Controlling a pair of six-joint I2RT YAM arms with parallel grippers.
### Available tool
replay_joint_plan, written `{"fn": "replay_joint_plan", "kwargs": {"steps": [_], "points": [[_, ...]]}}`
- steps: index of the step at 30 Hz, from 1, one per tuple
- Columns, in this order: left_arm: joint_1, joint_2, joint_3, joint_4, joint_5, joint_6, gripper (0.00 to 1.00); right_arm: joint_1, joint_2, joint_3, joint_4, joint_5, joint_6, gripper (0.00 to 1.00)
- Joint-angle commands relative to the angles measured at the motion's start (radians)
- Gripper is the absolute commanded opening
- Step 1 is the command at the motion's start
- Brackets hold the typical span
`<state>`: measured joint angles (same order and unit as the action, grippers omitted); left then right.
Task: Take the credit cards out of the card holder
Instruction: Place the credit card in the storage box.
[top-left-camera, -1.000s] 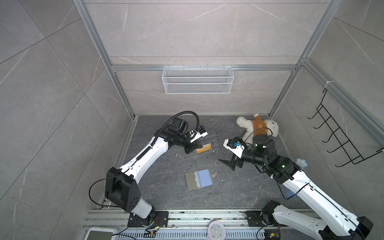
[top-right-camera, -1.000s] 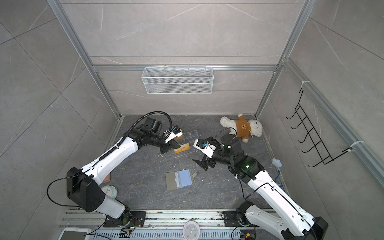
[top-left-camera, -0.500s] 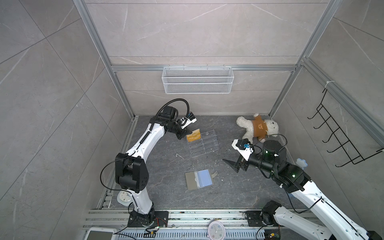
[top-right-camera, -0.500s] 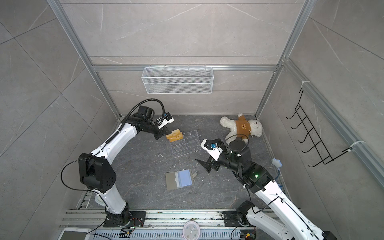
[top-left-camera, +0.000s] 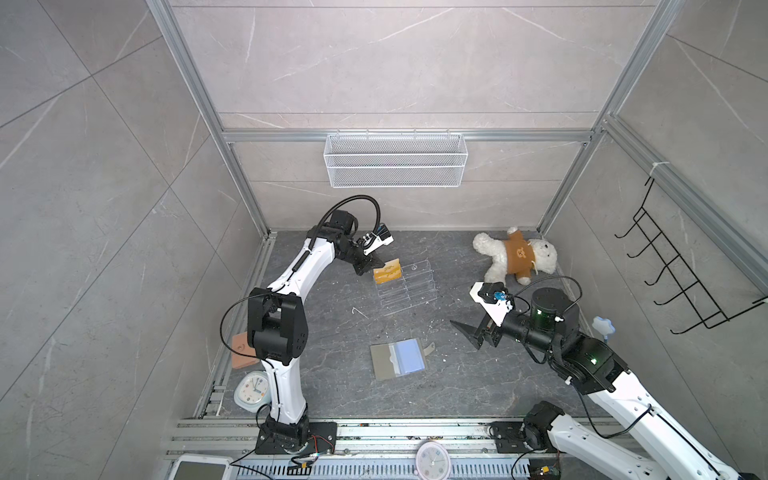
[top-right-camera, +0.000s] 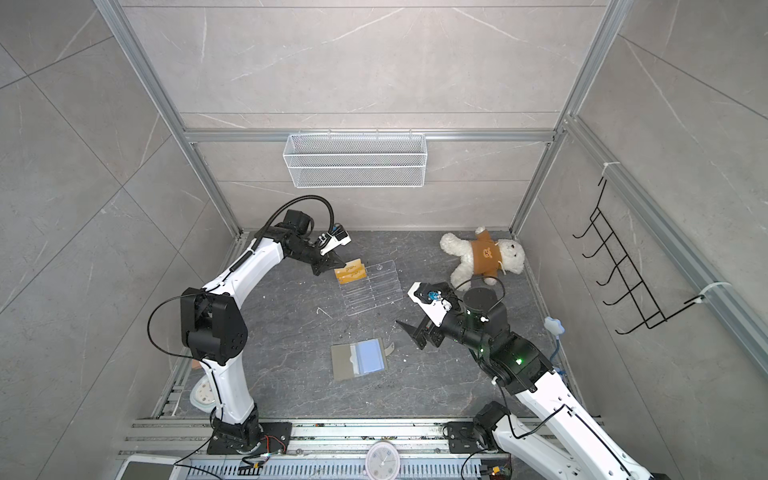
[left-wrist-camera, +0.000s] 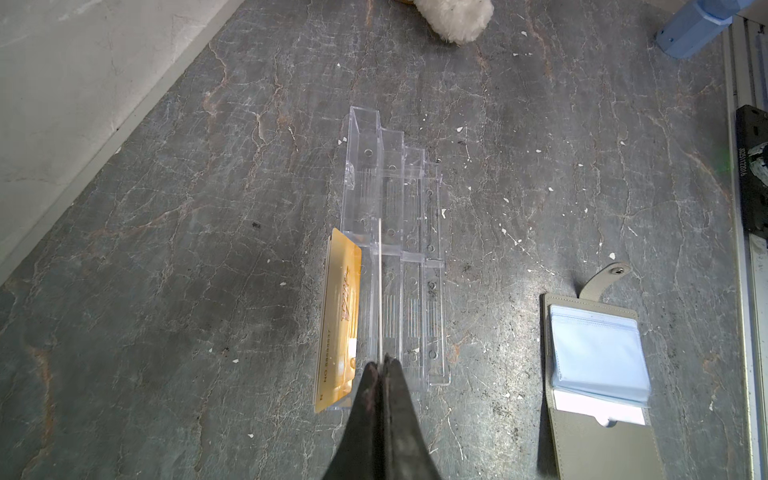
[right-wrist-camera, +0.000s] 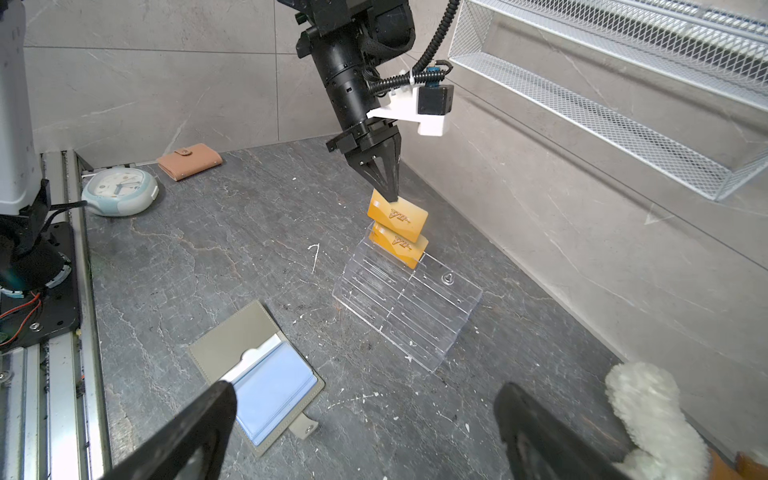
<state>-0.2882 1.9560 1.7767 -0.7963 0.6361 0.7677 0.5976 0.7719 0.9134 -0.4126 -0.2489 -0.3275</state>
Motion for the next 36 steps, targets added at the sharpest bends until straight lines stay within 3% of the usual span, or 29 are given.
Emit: {"fn": "replay_joint_plan", "kwargs": {"steps": [1, 14, 36], "points": [[0.009, 0.016, 0.035, -0.020, 0.045, 0.039, 0.00, -0.002, -0.006, -0.012, -0.018, 0.008, 0.022, 1.00], [0.030, 0.067, 0.068, -0.038, 0.059, 0.122, 0.00, -0.002, 0.012, -0.023, -0.032, -0.021, 0.036, 1.00], [0.029, 0.122, 0.085, -0.030, 0.080, 0.118, 0.00, -0.003, 0.030, -0.030, -0.046, -0.062, 0.028, 1.00]]}}
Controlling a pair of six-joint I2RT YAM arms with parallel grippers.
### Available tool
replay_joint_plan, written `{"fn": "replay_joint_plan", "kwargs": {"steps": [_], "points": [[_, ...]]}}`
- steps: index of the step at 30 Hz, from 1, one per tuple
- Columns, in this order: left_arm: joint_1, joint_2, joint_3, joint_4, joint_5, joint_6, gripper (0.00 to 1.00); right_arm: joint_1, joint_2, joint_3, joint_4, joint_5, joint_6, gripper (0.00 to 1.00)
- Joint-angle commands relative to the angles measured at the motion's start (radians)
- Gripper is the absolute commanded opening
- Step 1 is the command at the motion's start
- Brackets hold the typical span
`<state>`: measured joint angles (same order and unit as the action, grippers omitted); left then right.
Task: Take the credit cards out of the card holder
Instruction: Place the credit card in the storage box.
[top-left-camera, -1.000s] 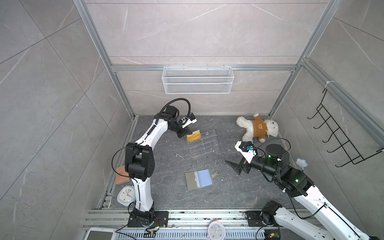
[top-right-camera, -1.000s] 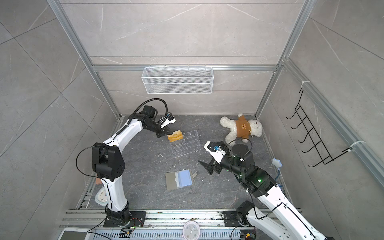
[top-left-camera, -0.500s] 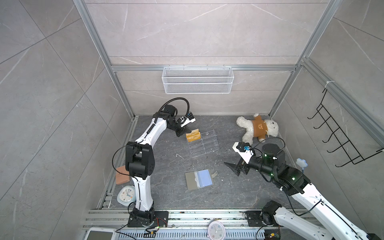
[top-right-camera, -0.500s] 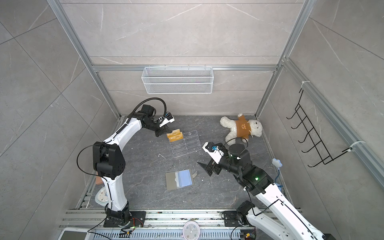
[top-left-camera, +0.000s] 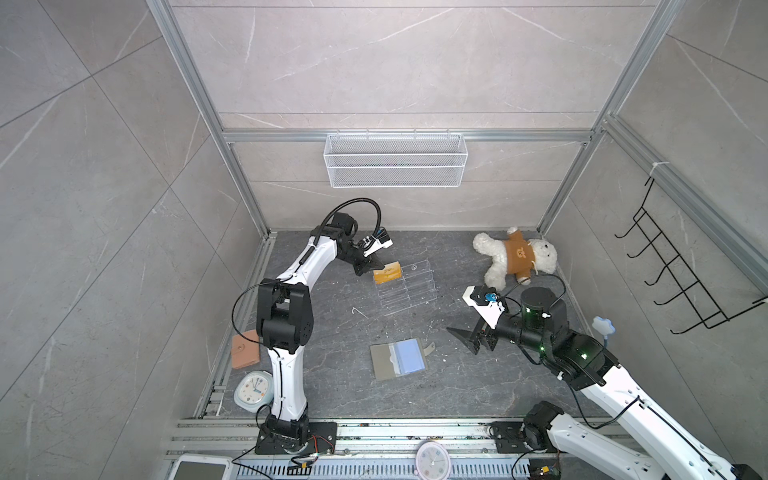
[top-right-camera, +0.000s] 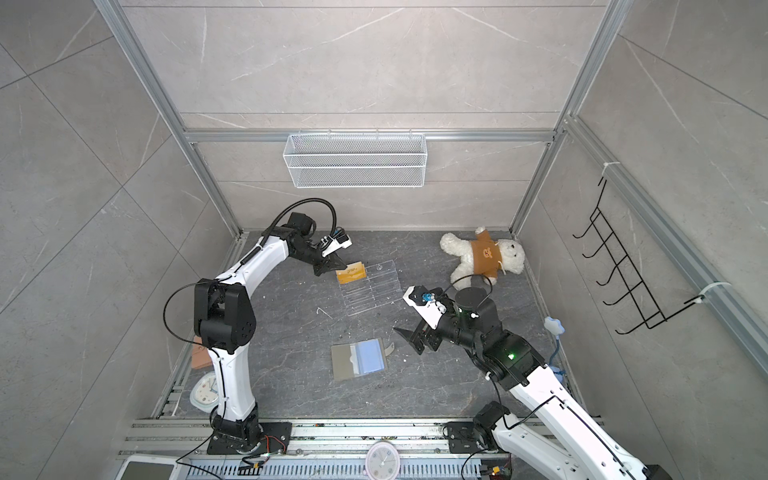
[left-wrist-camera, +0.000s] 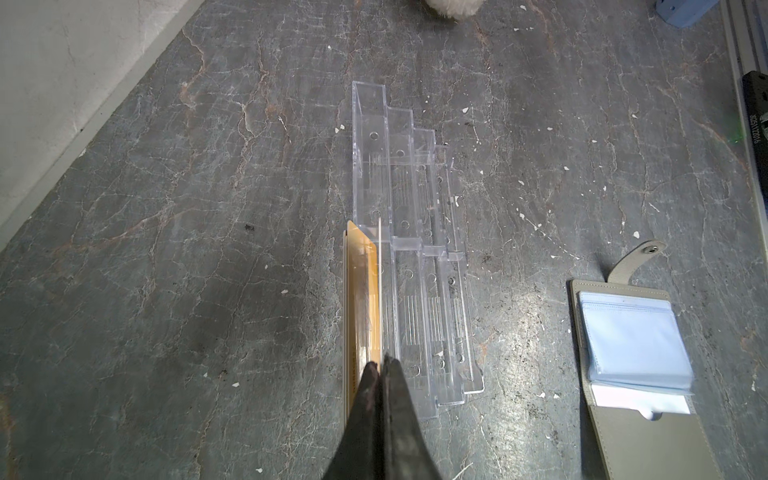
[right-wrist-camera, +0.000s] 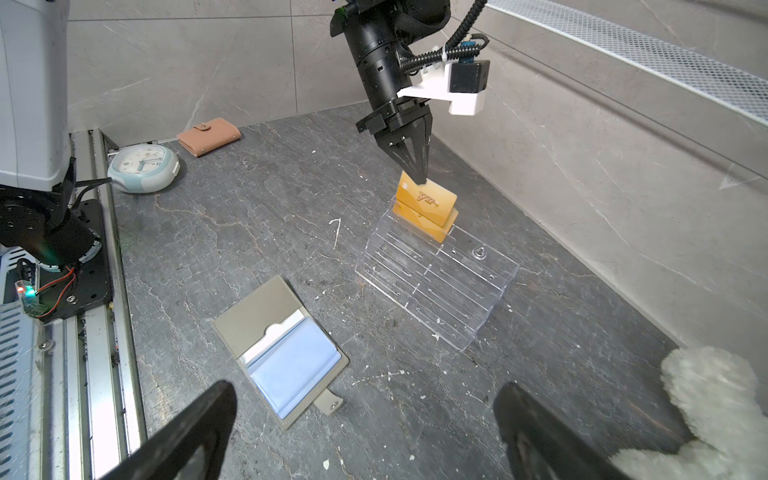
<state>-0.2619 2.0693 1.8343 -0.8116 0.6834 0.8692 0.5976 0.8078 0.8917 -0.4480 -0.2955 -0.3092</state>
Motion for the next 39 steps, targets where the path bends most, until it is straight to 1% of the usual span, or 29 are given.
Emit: {"fn": "replay_joint_plan", "kwargs": {"steps": [1, 9, 21, 26, 30, 34, 37, 39], "points": [[0.004, 0.011, 0.028, -0.014, 0.035, 0.014, 0.00, -0.002, -0.006, -0.008, -0.012, -0.016, 0.010, 1.00], [0.001, 0.029, 0.033, -0.014, 0.037, -0.018, 0.00, -0.001, -0.012, -0.010, -0.018, -0.024, 0.006, 1.00], [0.002, 0.040, 0.021, -0.008, 0.033, -0.015, 0.00, 0.000, -0.012, -0.008, -0.023, -0.031, 0.001, 1.00], [0.001, 0.006, 0.030, 0.016, 0.045, -0.067, 0.15, -0.002, -0.007, -0.007, -0.019, -0.045, 0.003, 1.00], [-0.003, -0.033, 0.057, -0.002, 0.037, -0.101, 0.21, -0.002, -0.007, -0.006, -0.011, -0.056, 0.015, 1.00], [-0.003, -0.085, 0.062, 0.010, -0.013, -0.131, 0.24, -0.002, -0.002, -0.006, -0.008, -0.074, 0.018, 1.00], [-0.003, -0.146, 0.054, 0.035, -0.055, -0.156, 0.32, -0.001, -0.002, -0.009, -0.006, -0.071, 0.018, 1.00], [-0.003, -0.208, 0.010, 0.103, -0.059, -0.187, 0.39, -0.002, -0.004, -0.019, 0.014, -0.072, 0.031, 1.00]]}}
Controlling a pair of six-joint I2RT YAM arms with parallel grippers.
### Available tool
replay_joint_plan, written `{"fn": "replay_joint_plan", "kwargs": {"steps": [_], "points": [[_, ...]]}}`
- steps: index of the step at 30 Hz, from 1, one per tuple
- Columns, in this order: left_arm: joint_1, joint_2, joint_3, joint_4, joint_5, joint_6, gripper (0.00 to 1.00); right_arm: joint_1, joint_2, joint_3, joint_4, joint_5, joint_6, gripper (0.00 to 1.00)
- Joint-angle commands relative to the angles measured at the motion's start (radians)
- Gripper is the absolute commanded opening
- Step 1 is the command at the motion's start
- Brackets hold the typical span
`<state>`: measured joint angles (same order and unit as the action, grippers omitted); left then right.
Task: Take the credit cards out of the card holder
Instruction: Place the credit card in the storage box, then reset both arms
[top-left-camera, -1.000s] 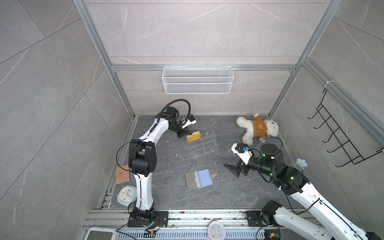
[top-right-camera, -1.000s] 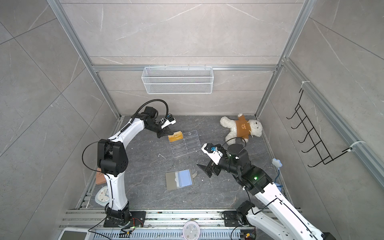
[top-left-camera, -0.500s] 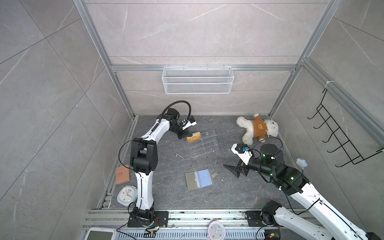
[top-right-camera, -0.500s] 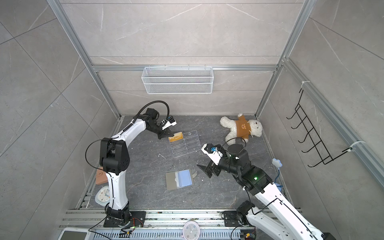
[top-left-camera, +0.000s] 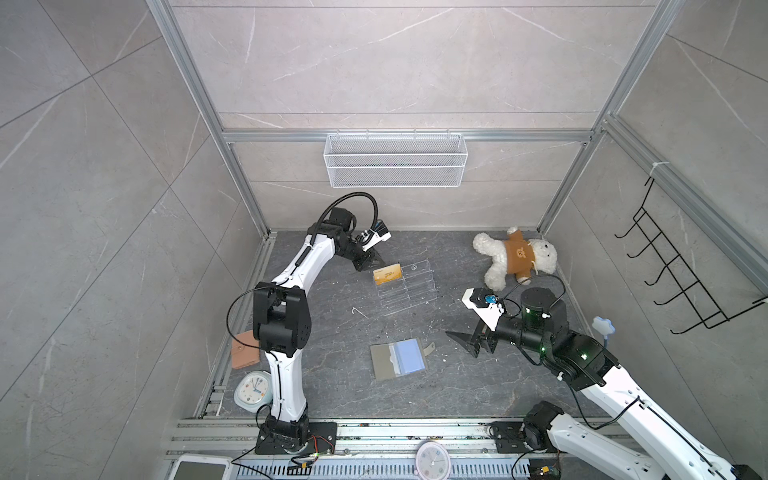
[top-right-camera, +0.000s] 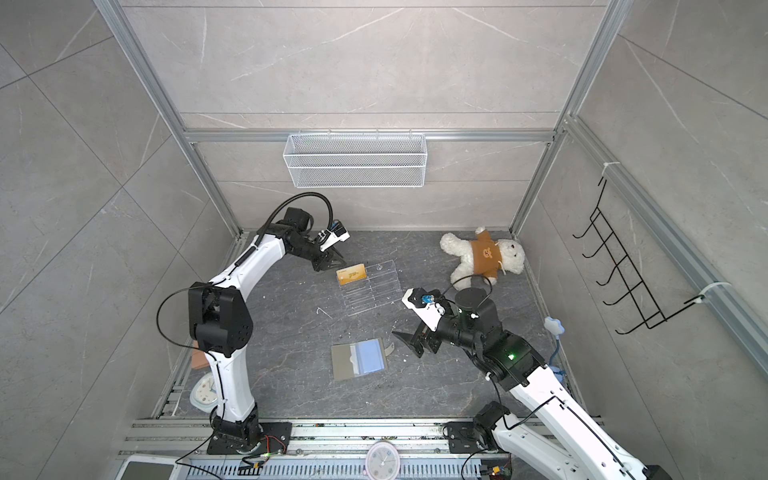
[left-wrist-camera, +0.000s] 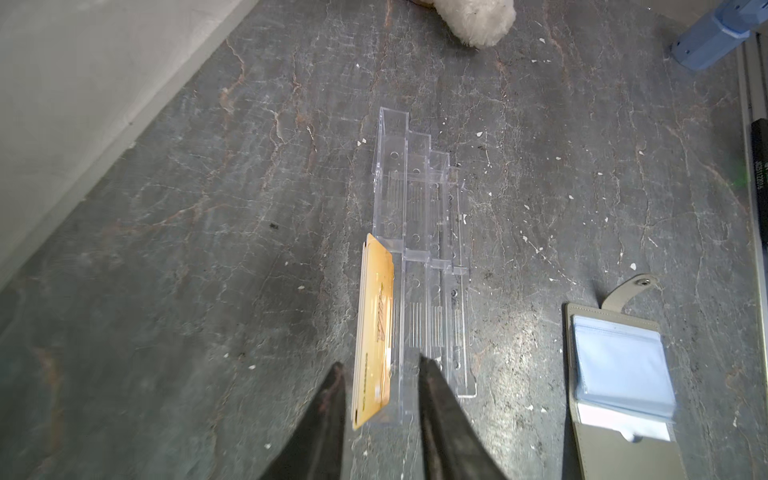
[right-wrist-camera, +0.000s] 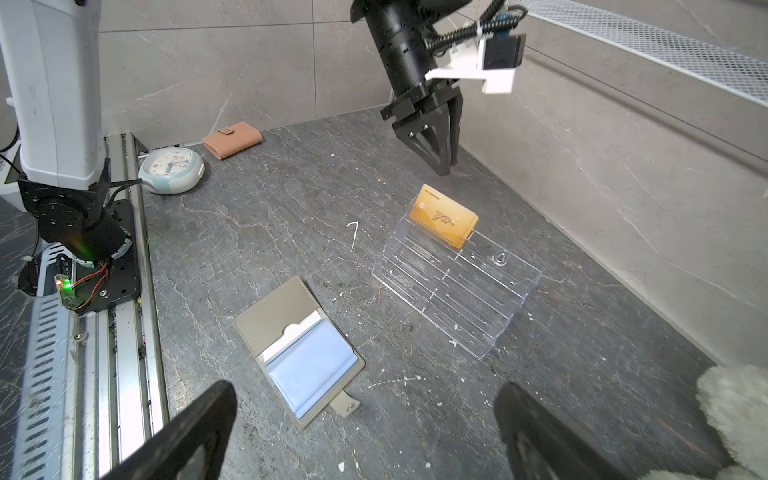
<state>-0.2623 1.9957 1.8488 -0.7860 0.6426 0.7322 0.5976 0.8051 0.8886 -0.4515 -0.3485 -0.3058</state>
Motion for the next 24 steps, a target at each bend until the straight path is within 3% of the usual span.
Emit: {"fn": "replay_joint_plan", "kwargs": {"steps": [1, 7, 10, 13, 19, 24], "points": [[-0.002, -0.178, -0.039, 0.130, -0.025, -0.076, 0.41, -0.001, -0.003, -0.027, 0.037, -0.022, 0.039, 1.00], [-0.002, -0.456, -0.307, 0.548, -0.115, -0.296, 0.61, -0.002, -0.010, -0.066, 0.116, 0.056, 0.095, 1.00], [-0.002, -0.594, -0.442, 0.715, -0.165, -0.392, 0.86, 0.000, -0.018, -0.068, 0.119, 0.121, 0.103, 1.00], [-0.002, -0.714, -0.525, 0.758, -0.196, -0.444, 0.89, -0.003, -0.029, -0.081, 0.149, 0.209, 0.137, 1.00], [-0.001, -0.908, -0.624, 0.737, -0.397, -0.600, 0.95, -0.003, -0.046, -0.077, 0.144, 0.397, 0.245, 1.00], [-0.001, -1.085, -0.747, 0.696, -0.418, -0.720, 1.00, -0.003, -0.027, -0.044, 0.070, 0.529, 0.337, 1.00]]}}
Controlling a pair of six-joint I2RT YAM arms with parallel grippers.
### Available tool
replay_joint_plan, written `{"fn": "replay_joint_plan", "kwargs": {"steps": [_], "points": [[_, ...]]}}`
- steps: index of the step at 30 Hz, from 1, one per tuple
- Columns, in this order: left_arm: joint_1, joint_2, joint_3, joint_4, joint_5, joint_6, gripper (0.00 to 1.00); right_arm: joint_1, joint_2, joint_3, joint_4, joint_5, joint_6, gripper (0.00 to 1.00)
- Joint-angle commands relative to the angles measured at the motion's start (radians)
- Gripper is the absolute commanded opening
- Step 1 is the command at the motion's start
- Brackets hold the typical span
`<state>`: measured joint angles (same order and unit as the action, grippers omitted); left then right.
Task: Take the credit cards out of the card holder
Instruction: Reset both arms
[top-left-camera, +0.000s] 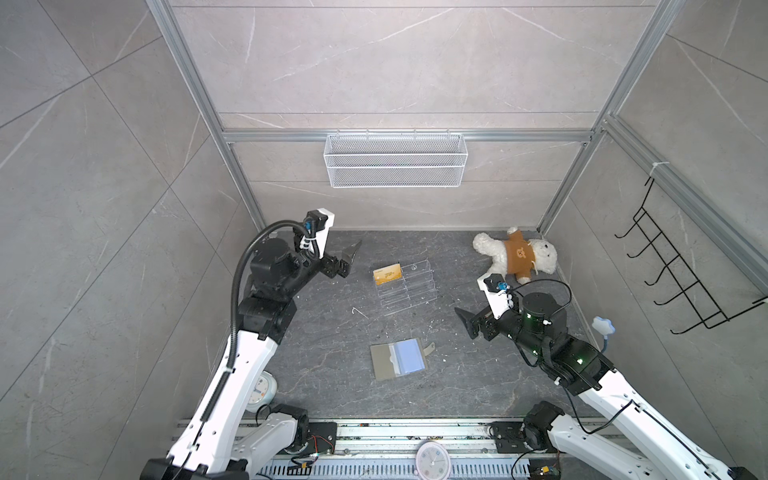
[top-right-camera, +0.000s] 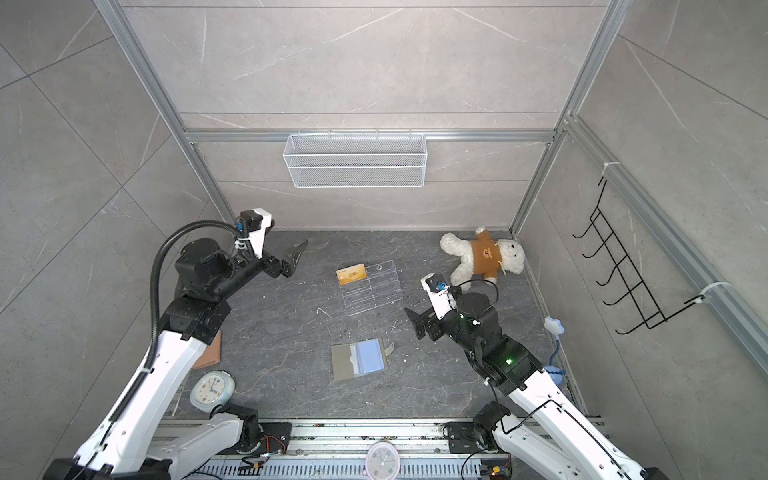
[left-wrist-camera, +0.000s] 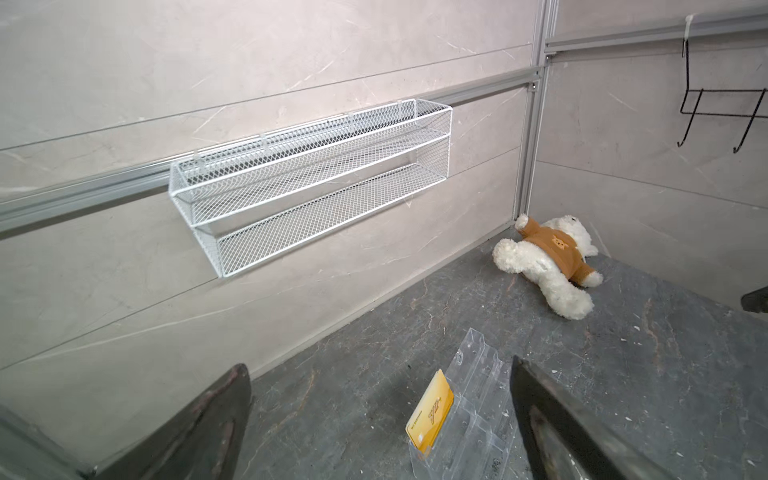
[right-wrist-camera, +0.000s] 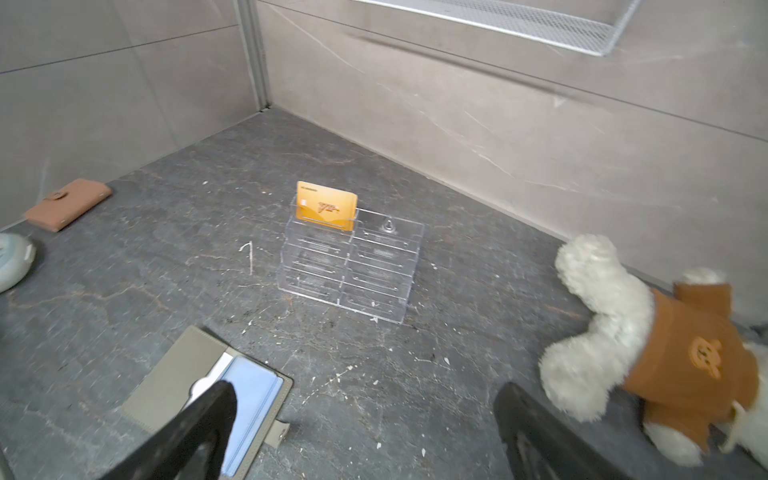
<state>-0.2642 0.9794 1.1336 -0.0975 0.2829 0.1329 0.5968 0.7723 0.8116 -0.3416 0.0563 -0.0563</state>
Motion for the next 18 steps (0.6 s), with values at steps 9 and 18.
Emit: {"fn": "replay_joint_plan", "kwargs": {"steps": [9, 18], "points": [[0.001, -0.345, -0.326, -0.007, -0.245, -0.259, 1.00, -0.005, -0.047, -0.018, -0.007, 0.226, 0.146, 1.00], [0.002, -0.299, -0.646, 0.154, -0.718, -0.440, 1.00, -0.070, -0.115, -0.292, 0.301, 0.476, 0.218, 1.00]]}}
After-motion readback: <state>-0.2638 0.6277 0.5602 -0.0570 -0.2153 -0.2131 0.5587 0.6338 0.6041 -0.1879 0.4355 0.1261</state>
